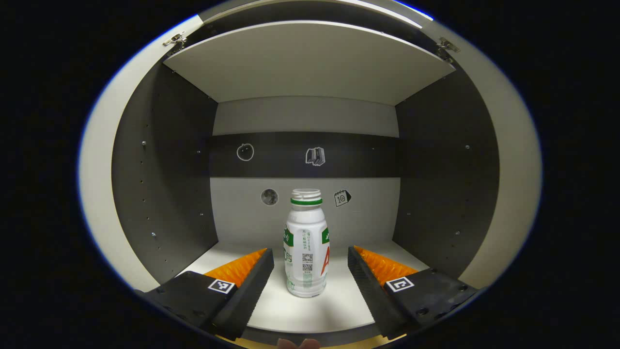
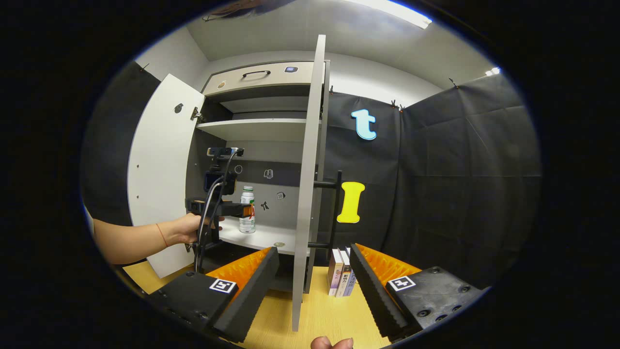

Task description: Grasp the bottle in the cabinet with the left hand and place it on the coaster, then close the right door with the right hand and the left door with the left hand.

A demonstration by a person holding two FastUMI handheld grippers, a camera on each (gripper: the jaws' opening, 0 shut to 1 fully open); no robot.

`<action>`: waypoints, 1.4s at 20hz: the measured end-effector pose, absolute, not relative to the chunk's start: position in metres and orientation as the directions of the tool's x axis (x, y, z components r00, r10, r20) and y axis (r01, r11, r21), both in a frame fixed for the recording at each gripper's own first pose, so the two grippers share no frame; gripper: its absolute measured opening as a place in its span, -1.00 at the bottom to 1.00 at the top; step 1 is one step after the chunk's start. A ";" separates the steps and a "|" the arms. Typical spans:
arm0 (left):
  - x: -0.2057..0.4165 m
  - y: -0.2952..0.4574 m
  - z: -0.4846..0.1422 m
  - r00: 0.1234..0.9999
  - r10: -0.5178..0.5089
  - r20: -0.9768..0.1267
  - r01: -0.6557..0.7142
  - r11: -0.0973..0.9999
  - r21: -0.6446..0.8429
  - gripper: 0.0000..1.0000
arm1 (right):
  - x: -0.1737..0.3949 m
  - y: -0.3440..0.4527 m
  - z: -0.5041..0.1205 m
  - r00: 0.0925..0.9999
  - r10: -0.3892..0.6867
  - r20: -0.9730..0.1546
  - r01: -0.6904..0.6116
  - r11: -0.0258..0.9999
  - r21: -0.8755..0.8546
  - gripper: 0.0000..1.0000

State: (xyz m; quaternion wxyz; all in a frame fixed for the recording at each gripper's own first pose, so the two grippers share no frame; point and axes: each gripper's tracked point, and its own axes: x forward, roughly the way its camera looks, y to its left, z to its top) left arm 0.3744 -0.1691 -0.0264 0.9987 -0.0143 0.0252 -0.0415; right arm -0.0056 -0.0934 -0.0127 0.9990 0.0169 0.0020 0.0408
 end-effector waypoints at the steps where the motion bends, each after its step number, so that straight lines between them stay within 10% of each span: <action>1: 0.383 -0.169 -0.026 0.996 -0.077 -0.047 0.075 0.997 -0.034 0.95 | -0.003 -0.097 -0.016 0.997 0.081 -0.008 -0.080 0.996 0.038 0.95; 11: 0.440 -0.171 -0.049 0.994 -0.067 -0.083 0.066 0.998 -0.014 0.95 | 0.016 -0.109 -0.025 0.997 0.074 -0.026 -0.072 0.997 0.038 0.96; 13: 0.439 -0.172 -0.048 0.995 -0.067 -0.072 0.066 0.998 -0.017 0.62 | 0.016 -0.107 -0.024 0.997 0.070 -0.021 -0.070 0.997 0.034 0.96; 18: 0.431 -0.167 -0.041 0.994 -0.083 -0.072 0.082 0.996 -0.019 0.58 | 0.013 -0.096 -0.019 0.997 0.072 -0.016 -0.071 0.997 0.043 0.96; 28: 0.303 -0.131 0.024 0.987 -0.153 0.044 0.154 0.988 -0.005 0.58 | -0.010 -0.051 0.000 0.996 0.086 0.020 -0.087 0.995 0.056 0.96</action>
